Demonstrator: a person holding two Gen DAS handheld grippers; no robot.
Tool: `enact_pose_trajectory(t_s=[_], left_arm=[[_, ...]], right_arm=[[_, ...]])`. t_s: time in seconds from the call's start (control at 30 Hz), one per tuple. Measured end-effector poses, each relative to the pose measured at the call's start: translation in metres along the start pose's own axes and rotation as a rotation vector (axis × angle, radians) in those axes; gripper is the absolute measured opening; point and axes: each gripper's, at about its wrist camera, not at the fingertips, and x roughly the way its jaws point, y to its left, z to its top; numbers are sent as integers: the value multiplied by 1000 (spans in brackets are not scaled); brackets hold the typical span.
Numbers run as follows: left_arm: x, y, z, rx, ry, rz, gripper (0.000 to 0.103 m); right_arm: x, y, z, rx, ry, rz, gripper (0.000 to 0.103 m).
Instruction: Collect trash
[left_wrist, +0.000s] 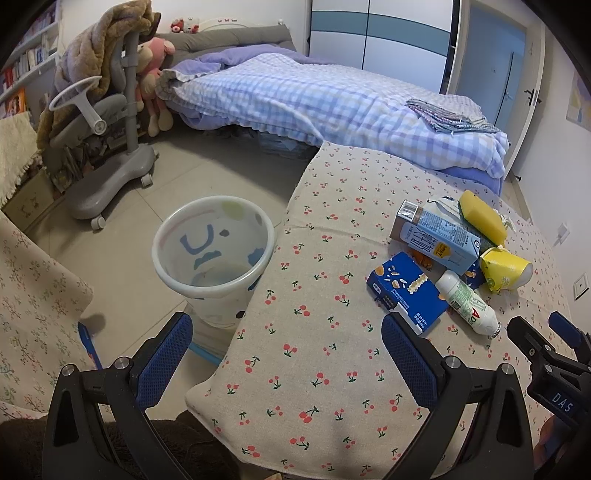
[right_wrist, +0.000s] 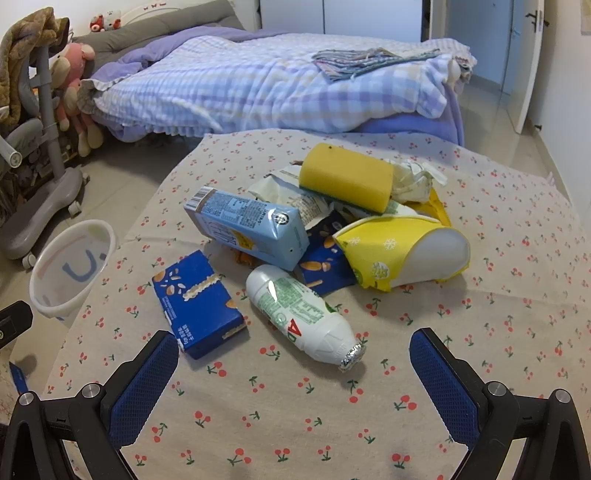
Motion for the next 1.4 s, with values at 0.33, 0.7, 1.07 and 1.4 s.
enact_pose_trajectory(t_s=[0.33,0.7,1.07,1.4], left_arm=[[-2,1,1,-3,-6,-2,103],[-2,3,-1,-5,-10,5,103],[-2,2,-1,-7,-13,8,103],[-2,2,-2,-9,-14,13,103]], right_arm=[[1,-2,3,21,-2,-3,103],[0,0,3,24,1,6,103],[-1,-2,3,30,-1,7,103],[-1,-2,3,29,-2,7,103]])
